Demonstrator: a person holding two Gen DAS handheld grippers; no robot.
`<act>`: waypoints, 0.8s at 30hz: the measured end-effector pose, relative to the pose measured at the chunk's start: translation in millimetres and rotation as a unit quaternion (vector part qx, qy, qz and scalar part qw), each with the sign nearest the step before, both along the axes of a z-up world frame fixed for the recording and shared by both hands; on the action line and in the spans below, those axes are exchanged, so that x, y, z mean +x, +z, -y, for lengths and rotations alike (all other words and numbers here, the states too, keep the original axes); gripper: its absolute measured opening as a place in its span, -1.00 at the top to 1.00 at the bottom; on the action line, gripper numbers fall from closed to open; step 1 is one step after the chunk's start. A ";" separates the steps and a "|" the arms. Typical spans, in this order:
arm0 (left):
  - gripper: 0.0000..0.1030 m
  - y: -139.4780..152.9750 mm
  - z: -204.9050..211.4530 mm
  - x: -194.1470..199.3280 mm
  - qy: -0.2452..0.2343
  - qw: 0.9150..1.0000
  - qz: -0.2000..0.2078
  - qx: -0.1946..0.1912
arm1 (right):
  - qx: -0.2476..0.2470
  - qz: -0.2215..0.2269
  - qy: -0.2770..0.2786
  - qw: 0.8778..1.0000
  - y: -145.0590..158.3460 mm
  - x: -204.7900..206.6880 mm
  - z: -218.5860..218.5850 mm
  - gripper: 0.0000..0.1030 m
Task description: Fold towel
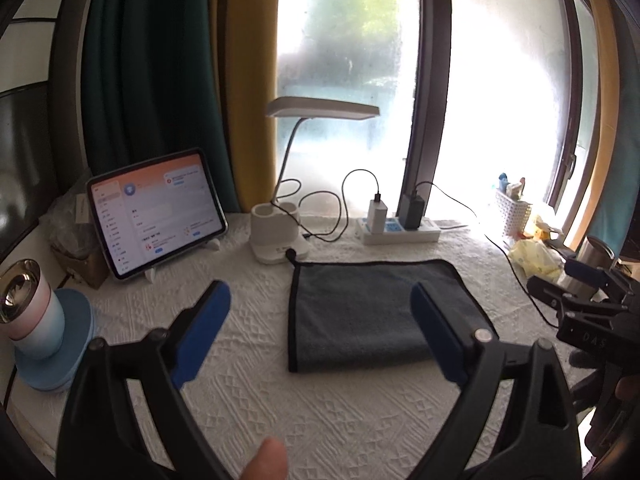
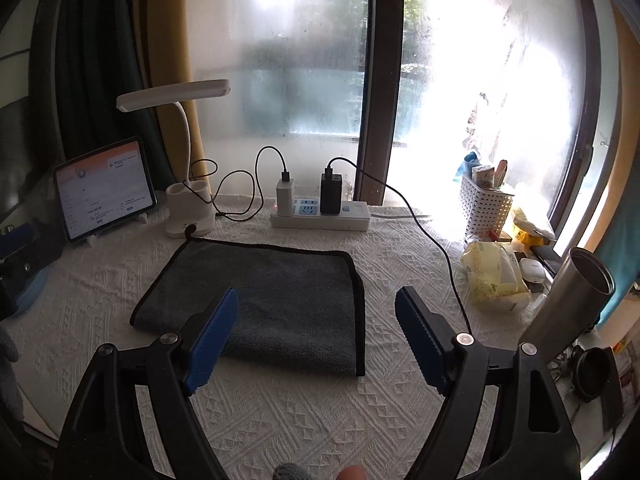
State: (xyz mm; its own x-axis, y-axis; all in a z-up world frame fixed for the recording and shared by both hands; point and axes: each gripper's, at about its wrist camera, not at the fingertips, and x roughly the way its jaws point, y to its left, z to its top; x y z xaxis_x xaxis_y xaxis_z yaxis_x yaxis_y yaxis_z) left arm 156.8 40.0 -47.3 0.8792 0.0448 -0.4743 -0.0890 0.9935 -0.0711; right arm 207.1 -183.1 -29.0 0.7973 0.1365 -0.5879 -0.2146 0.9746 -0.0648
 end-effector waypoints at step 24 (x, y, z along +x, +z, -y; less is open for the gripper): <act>-0.80 63.8 20.9 -111.0 0.001 0.996 0.087 0.019 | 0.018 0.114 -0.012 0.993 81.0 -119.9 13.4 -0.62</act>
